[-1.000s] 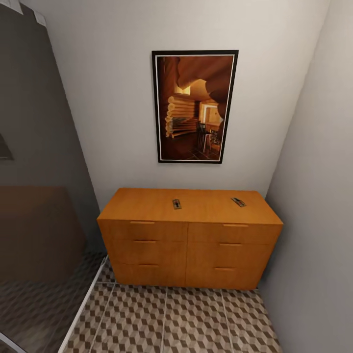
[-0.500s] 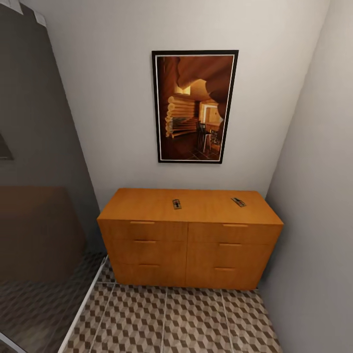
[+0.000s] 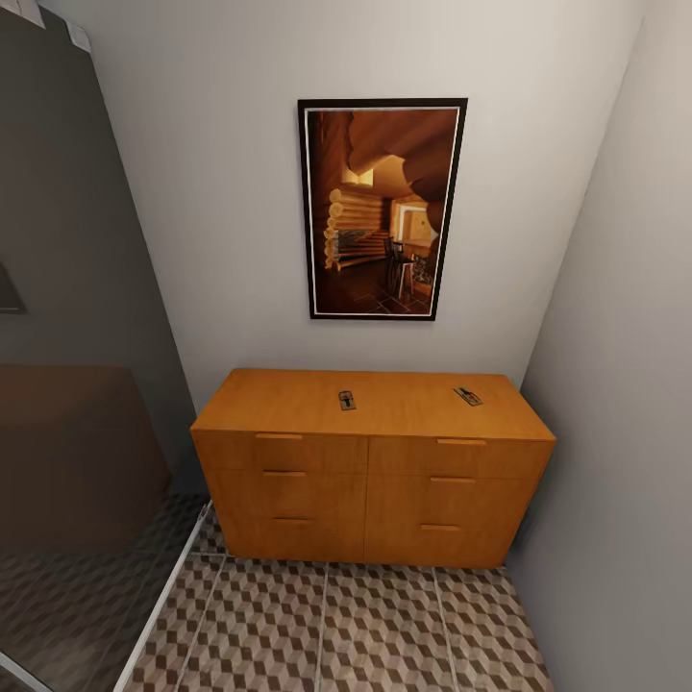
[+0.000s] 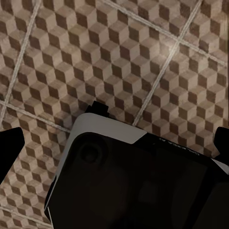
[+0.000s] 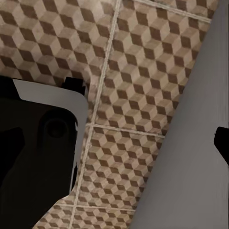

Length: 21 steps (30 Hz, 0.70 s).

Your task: Take the four mousetraps from the cabinet in the bathroom and place them on the bathroom floor. Make sure all four end up on the same floor surface, and ensure that at least two of them are either under or directly next to the same bathroom sink.

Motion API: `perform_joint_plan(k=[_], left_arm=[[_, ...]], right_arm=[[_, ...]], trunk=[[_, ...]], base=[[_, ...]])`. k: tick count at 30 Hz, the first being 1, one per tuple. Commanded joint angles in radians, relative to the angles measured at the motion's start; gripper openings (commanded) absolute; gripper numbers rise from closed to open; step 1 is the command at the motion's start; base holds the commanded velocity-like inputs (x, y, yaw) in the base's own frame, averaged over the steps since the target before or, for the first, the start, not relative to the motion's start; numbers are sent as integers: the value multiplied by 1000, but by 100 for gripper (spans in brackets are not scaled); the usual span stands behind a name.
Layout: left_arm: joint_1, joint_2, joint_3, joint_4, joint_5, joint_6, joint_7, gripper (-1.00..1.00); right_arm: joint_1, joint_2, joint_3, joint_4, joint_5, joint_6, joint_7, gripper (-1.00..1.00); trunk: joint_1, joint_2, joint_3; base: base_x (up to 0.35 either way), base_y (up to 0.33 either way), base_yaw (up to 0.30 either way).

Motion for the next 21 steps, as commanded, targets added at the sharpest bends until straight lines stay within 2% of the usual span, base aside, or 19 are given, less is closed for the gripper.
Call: perform_joint_plan(k=[1,4,8,16,21], left_arm=[[0,1,5,1,1,-4,-4,100],[5,18,14,7,0,-16,-18,100],[5,20,14,7,-1,-14,-20,100],[6,32,9,5,-3,-9,-22,100],[6,32,8,5,-4,-9,-16,100]], right_arm=[[-7,0,9,1,-12,-4,-1,100],[-15,-5,20,-4,-19,-15,0,100],[-17,-5,18,-4,-29,-15,-2,100],[5,-4,14,-2,-32,-33,-6,100],[9,-4,13,-1,-30,-47,-7,100]], trunk=[[1,-2,-2],[1,-2,-2],[1,-2,-2],[1,-2,-2],[1,-2,-2]], base=[[21,0,0],[0,0,0],[10,6,0],[223,105,0],[115,38,0]])
